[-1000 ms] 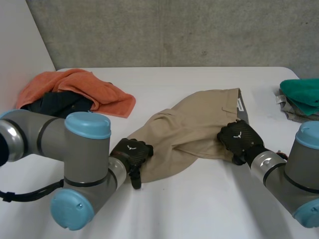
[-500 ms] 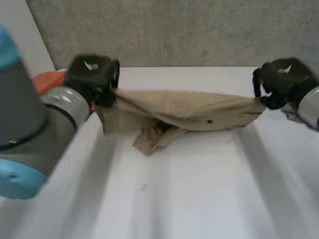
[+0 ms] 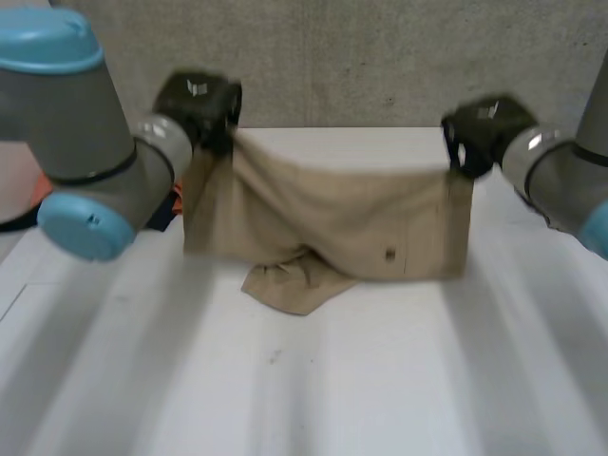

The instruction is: Fold the laundry.

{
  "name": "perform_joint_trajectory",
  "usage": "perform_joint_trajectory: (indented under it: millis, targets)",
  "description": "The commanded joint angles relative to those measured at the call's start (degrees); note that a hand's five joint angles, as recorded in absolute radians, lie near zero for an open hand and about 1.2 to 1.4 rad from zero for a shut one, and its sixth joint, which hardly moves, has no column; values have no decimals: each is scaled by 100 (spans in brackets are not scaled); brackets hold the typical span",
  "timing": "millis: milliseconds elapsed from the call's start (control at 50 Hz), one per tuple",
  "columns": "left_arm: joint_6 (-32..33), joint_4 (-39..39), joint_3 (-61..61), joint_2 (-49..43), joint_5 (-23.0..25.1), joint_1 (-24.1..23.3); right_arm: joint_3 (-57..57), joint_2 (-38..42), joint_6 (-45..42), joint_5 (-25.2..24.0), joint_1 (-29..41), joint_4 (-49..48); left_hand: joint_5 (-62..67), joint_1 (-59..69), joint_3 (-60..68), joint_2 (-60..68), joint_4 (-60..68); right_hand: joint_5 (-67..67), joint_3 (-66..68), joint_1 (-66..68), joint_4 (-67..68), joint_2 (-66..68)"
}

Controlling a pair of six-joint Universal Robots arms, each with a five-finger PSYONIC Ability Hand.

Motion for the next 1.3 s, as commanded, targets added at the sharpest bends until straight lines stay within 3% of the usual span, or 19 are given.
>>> perform_joint_trajectory:
  millis: [20, 100, 260, 460, 520, 580, 660, 780, 940, 1100, 1300]
  targets:
    - [-261, 1915, 1097, 148, -175, 113, -847, -185, 1096, 497, 37, -2490, 1265, 1506, 1212, 1154, 1155, 1176, 1199, 1585, 1159, 1244]
    - [-586, 2717, 974, 552, -141, 122, -1032, -511, 1554, 594, 46, -3108, 1265, 1506, 1212, 1154, 1155, 1176, 1199, 1585, 1159, 1244]
    - [-648, 2366, -562, 1009, 430, 166, -647, -441, 1546, 146, 2, -2072, 1265, 1506, 1212, 1154, 1155, 1176, 1199, 1585, 1159, 1244]
    - [-639, 2532, -3630, 1352, 1072, 403, 1989, -494, 1151, -970, -270, -1737, 1265, 1506, 1212, 1154, 1155, 1176, 1199, 1585, 1159, 1244]
    - [-560, 2708, -4254, 1396, 1493, 403, 2430, -397, 809, -1129, -305, -1763, 1265, 1506, 1212, 1154, 1155, -1781, -1757, -1372, -1797, -1713]
    - [-499, 2805, -4719, 1510, 1827, 403, 2466, -283, 563, -1155, -367, -1728, 1265, 1506, 1212, 1154, 1155, -3344, -3321, -2935, -3361, -3276]
    - [-437, 2788, -5063, 1764, 2100, 386, 2282, -256, 491, -1164, -332, -1719, 1265, 1506, 1212, 1154, 1155, -4493, -4469, -4084, -4509, -4425]
    - [-367, 2708, -5345, 2143, 2083, 315, 1921, -169, 474, -1252, -147, -1763, 1265, 1506, 1212, 1154, 1155, -4798, -4775, -4389, -4814, -4730]
    - [-367, 2454, -5372, 2512, 1864, 237, 1561, 525, 325, -1419, 187, -1833, 1265, 1506, 1212, 1154, 1155, -4748, -4724, -4339, -4764, -4680]
    - [-358, 2094, -5310, 2942, 1688, 96, 1183, 1394, 236, -1357, 467, -2658, 1265, 1506, 1212, 1154, 1155, -4764, -4741, -4355, -4781, -4696]
    - [-252, 1689, -5354, 3391, 1670, -19, 647, 2081, 342, -593, 942, -3810, 1265, 1506, 1212, 1154, 1155, -4798, -4775, -4389, -4814, -4730]
